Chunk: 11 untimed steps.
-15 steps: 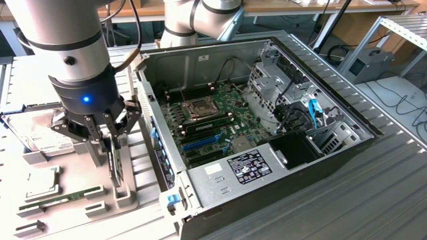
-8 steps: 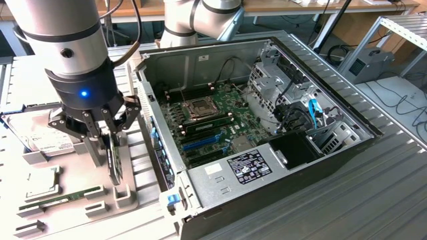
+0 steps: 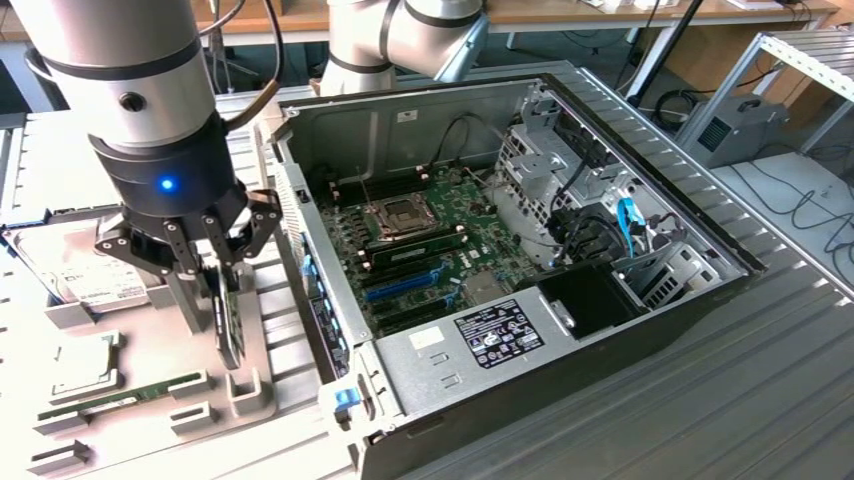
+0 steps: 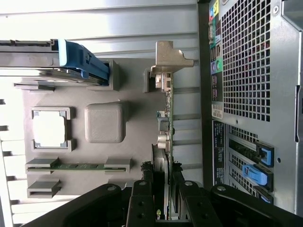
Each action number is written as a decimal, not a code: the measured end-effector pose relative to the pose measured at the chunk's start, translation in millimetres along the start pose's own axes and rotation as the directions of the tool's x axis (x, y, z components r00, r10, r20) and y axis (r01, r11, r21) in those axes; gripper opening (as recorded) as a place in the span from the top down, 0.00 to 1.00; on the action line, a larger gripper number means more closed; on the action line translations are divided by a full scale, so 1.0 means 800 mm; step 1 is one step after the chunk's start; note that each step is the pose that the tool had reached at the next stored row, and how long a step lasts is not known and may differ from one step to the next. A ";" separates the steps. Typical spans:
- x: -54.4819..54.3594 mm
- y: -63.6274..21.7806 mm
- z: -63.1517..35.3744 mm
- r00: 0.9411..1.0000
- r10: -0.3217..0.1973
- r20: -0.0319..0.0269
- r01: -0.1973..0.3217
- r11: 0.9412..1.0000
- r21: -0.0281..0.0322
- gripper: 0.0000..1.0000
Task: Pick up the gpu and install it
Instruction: 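Pick up the gpu and move the gpu toward the slot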
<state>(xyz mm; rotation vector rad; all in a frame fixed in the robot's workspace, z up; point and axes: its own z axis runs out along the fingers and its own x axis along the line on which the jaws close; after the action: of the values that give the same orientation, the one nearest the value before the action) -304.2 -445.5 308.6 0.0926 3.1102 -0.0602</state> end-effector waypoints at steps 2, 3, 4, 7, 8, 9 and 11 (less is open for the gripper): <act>0.000 0.000 0.000 1.000 0.000 0.000 0.000 1.000 0.000 0.74; 0.000 0.000 -0.001 1.000 0.000 0.000 0.000 1.000 0.000 0.74; 0.000 0.000 -0.001 1.000 0.000 0.000 0.000 1.000 0.000 0.74; 0.000 0.000 -0.002 1.000 0.000 0.000 0.000 1.000 0.000 0.74; 0.000 0.000 -0.002 1.000 0.000 0.000 0.000 1.000 0.000 0.74; 0.000 0.000 -0.003 1.000 0.000 0.000 0.000 1.000 0.000 0.74; 0.000 0.000 -0.004 1.000 0.000 0.000 0.000 1.000 0.000 0.74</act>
<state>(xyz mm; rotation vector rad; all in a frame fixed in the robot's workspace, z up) -304.2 -445.5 311.6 0.0925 3.1102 -0.0603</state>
